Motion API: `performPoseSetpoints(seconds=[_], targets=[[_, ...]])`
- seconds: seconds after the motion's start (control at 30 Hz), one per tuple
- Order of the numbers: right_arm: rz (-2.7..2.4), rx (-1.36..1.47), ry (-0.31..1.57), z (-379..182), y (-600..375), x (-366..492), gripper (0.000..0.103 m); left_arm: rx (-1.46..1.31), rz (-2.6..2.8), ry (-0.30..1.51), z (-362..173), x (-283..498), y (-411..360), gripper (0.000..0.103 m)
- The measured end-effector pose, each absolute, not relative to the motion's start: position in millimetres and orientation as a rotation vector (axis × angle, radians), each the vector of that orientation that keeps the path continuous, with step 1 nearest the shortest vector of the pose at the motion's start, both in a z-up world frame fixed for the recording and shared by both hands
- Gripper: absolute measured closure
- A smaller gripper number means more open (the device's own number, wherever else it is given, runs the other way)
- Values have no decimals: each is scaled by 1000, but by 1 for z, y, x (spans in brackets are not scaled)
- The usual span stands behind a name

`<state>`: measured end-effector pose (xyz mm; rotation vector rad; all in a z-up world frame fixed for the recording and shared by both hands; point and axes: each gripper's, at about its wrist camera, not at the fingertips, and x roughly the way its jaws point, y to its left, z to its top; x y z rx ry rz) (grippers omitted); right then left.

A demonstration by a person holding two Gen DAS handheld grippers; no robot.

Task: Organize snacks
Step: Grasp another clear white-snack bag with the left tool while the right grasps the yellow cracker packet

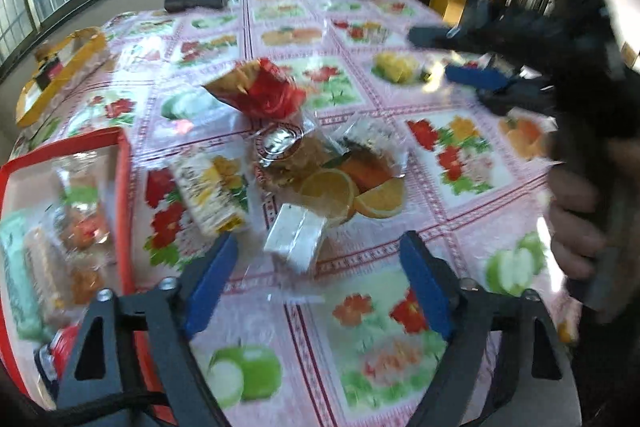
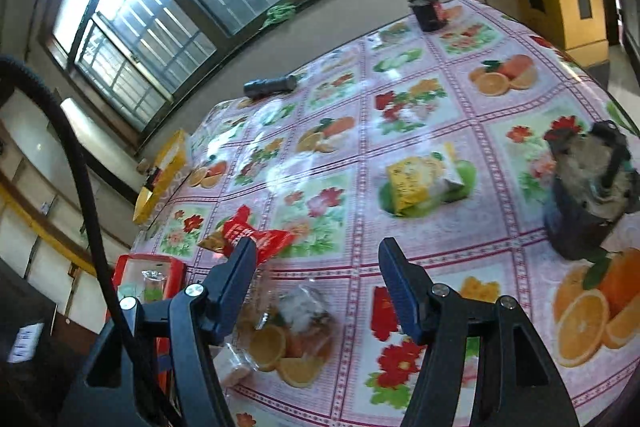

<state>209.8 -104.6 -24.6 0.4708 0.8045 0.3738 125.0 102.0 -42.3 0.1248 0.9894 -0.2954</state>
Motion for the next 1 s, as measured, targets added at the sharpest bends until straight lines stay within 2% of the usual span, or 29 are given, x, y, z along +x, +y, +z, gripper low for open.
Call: performPoseSetpoints(seconds=[0.13, 0.17, 0.2, 0.3, 0.6, 0.7, 1.0], targets=[[353, 493, 790, -23, -114, 208, 39, 179, -225, 1033, -59, 137, 92, 45], [347, 493, 792, -25, -116, 211, 39, 185, -209, 1043, -62, 138, 92, 57], [329, 490, 789, -25, -118, 211, 39, 178, -206, 1047, -65, 138, 93, 65], [297, 471, 783, -23, -120, 209, 39, 132, -220, 1012, -65, 131, 97, 69], [255, 492, 774, -21, -130, 211, 39, -57, -300, 855, -47, 110, 123, 70], [263, 508, 815, -22, -126, 226, 39, -103, -312, 844, -43, 109, 132, 70], [43, 327, 950, -35, -96, 303, 39, -133, -305, 834, -38, 108, 141, 70]])
